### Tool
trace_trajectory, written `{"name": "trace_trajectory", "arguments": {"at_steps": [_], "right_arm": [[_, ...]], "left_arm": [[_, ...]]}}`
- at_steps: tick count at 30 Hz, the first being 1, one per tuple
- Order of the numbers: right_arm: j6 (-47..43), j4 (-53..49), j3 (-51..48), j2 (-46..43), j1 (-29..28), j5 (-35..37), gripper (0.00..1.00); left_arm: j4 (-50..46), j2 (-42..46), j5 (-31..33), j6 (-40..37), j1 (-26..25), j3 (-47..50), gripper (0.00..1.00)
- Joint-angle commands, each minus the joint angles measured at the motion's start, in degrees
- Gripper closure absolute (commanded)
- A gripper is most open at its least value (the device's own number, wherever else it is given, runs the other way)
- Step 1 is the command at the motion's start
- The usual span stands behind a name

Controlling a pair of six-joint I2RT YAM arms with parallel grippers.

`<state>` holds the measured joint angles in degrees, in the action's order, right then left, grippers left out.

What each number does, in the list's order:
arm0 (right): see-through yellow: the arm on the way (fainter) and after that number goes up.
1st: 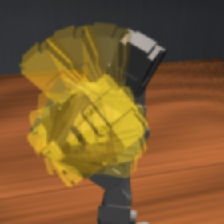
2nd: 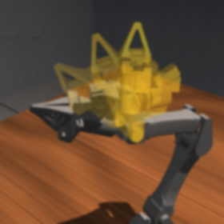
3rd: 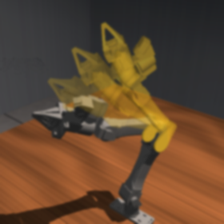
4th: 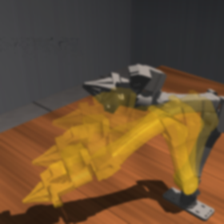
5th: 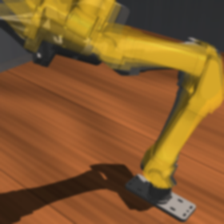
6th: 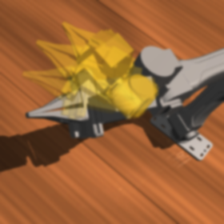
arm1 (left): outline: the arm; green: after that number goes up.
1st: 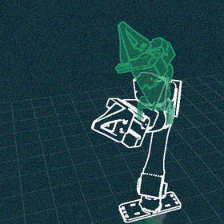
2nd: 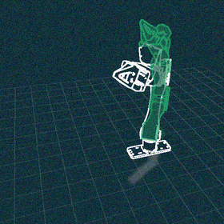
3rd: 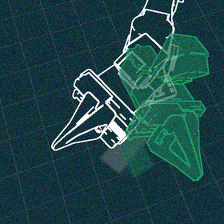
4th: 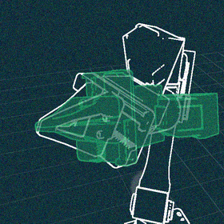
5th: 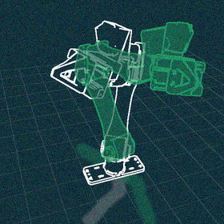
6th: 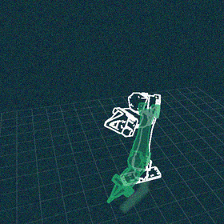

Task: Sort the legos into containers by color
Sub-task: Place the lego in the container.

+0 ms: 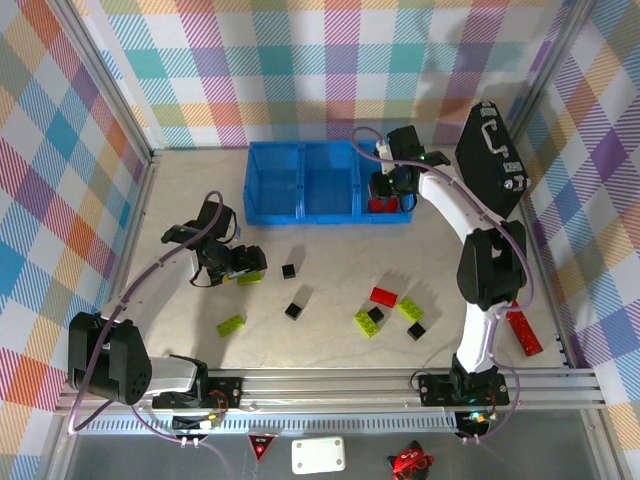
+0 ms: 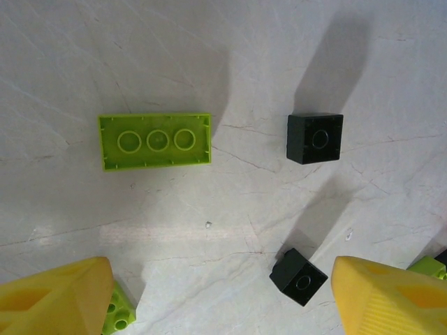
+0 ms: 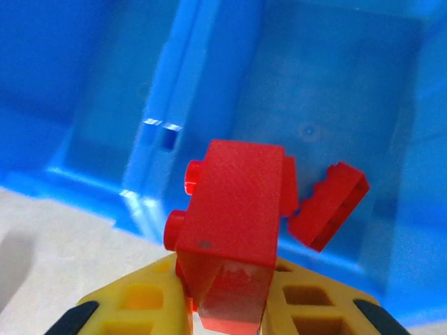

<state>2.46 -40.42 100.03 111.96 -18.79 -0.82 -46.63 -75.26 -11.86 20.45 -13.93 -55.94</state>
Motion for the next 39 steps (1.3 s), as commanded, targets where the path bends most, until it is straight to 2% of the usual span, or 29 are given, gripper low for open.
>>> {"name": "trace_trajectory", "arguments": {"at_steps": [1,9,20,28,39], "right_arm": [[-2.5,-4.3,5.6,4.9,1.2,0.5,0.80],[-2.4,-7.9,16.3,15.7,3.6,0.8,0.80],[-1.7,-8.9,21.9,24.2,4.2,1.1,0.78],[-1.1,-9.0,20.8,24.7,4.3,1.3,0.73],[-0.8,-9.1,19.0,19.6,4.3,1.6,0.64]], "left_arm": [[-2.1,0.5,0.5,-1.7,0.4,0.9,0.18],[-3.2,1.2,0.5,-2.0,0.4,0.8,0.17],[-4.6,2.5,0.6,-2.1,0.4,0.3,0.16],[-4.7,3.3,0.7,-1.9,0.4,1.3,0.16],[-4.6,3.6,0.8,-1.6,0.4,1.2,0.15]]}}
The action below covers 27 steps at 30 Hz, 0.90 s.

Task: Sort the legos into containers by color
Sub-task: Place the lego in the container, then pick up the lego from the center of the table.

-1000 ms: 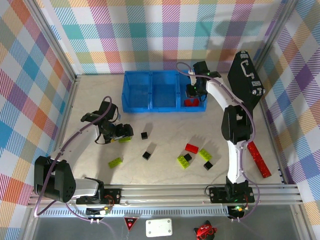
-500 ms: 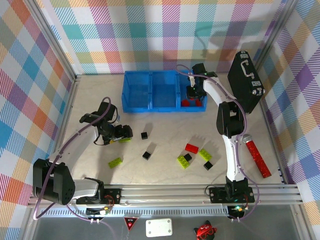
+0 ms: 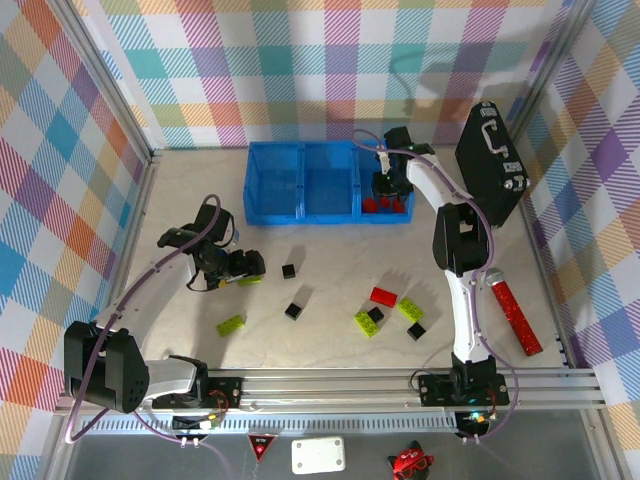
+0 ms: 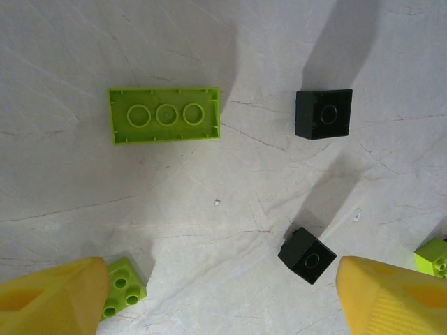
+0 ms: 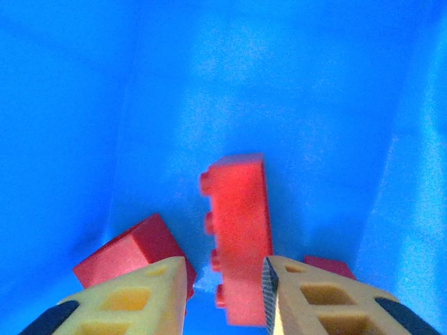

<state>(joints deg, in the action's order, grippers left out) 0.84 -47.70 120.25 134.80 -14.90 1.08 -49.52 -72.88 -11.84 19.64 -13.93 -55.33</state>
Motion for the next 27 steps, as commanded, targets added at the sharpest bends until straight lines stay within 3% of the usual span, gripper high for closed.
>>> {"name": "trace_trajectory", "arguments": {"at_steps": [1,18,27], "right_arm": [[0.8,-1.7,-1.5,-3.9,0.4,-0.4,0.63],[2.6,1.1,-14.2,-18.0,-0.6,-2.6,0.62],[5.6,5.5,-27.8,-28.4,-0.9,-4.2,0.62]], "left_arm": [[-1.7,1.2,0.9,-0.8,0.4,0.6,0.15],[1.5,-0.3,1.0,1.4,0.1,-0.2,0.17],[4.0,-7.4,3.4,5.1,-6.2,-4.4,0.19]]}}
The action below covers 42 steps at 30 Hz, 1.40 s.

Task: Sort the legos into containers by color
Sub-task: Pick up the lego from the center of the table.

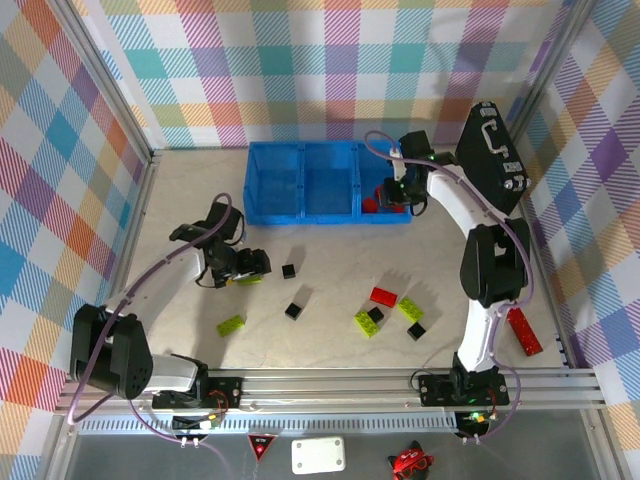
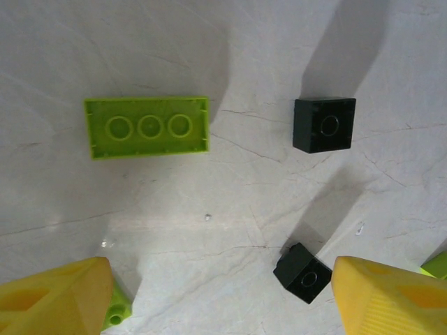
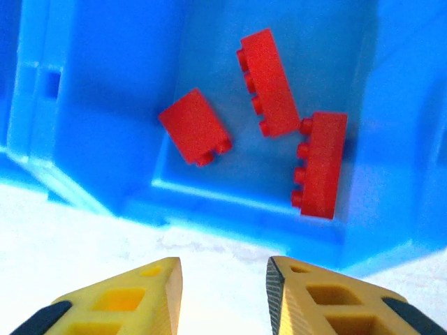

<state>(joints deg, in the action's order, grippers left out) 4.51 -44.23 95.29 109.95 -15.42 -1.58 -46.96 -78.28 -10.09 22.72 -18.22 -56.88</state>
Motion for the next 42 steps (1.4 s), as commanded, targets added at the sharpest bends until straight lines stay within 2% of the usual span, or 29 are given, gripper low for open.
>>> {"name": "trace_trajectory", "arguments": {"at_steps": [1,8,12,20,35,42], "right_arm": [[2.1,2.4,-4.3,-4.7,-0.4,-1.7,0.62],[1.8,3.0,-12.9,-11.2,-0.4,1.4,0.62],[1.4,3.5,-15.9,-13.8,-0.3,2.2,0.62],[1.0,5.1,-20.9,-17.2,0.1,2.6,0.62],[0.7,7.0,-24.6,-19.2,0.3,1.8,0.62],[1.1,7.0,-25.2,-19.9,0.2,1.7,0.62]], "left_arm": [[1.3,-3.1,2.8,2.6,-3.0,-3.8,0.19],[0.2,-10.7,13.5,7.0,-10.9,-11.6,0.22],[-0.6,-15.4,17.4,9.2,-14.3,-15.4,0.23],[1.7,-21.3,18.6,13.1,-17.5,-16.9,0.29],[5.2,-29.1,15.8,14.0,-18.0,-16.3,0.45],[5.7,-30.1,15.5,13.6,-18.0,-16.4,0.53]]}}
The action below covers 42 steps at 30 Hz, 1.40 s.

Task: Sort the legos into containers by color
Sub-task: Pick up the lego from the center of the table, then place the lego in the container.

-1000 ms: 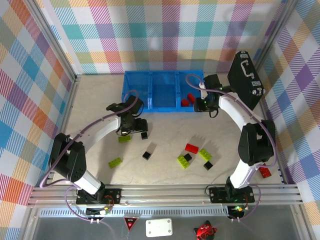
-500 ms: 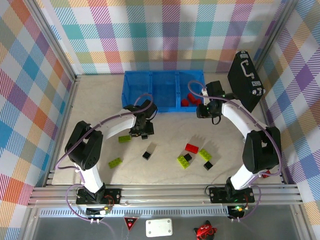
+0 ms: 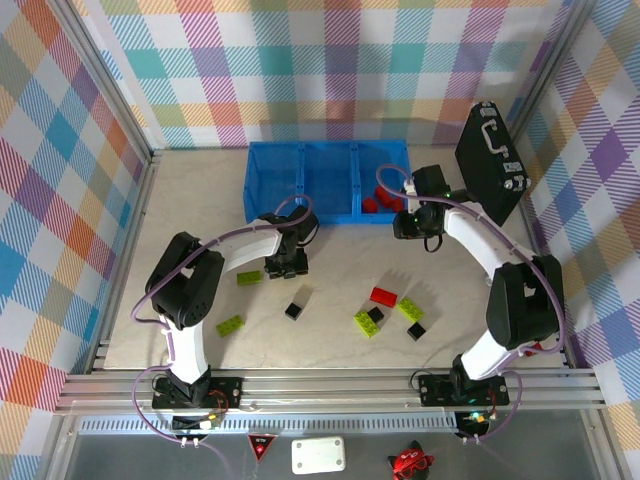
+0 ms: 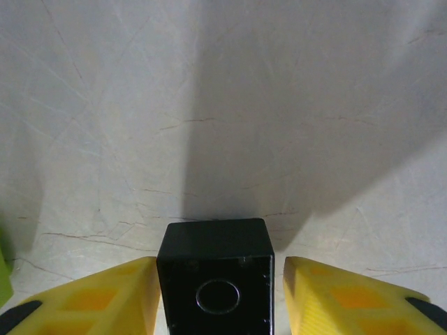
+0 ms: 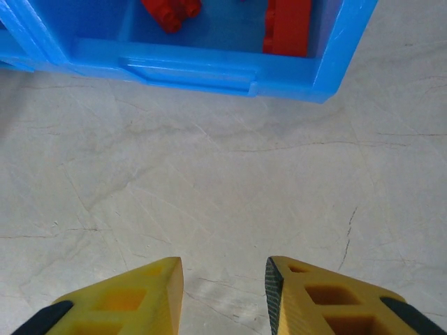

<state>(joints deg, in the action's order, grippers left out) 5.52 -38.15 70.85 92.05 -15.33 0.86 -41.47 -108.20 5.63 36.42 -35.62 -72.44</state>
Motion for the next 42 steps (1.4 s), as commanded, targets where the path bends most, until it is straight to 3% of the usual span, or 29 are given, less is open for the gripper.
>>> {"name": "trace_trajectory", "arguments": {"at_steps": [1,8,22,42], "right_arm": [[0.1,0.9,-0.8,-1.9,0.2,-0.8,0.62],[0.4,0.1,-0.4,-2.1,0.1,-1.2,0.63],[1.2,-1.5,-2.5,-5.7,0.1,-2.6,0.63],[3.1,-5.4,-9.1,-16.3,0.0,-3.8,0.63]], "left_arm": [[0.3,-0.1,-0.1,-0.2,-0.6,-0.9,0.54],[0.2,0.2,0.2,-0.9,-0.6,-0.6,0.62],[-3.3,2.9,2.6,-3.8,0.1,-4.4,0.65],[-9.8,-3.3,3.0,-15.1,10.5,-24.1,0.65]]}}
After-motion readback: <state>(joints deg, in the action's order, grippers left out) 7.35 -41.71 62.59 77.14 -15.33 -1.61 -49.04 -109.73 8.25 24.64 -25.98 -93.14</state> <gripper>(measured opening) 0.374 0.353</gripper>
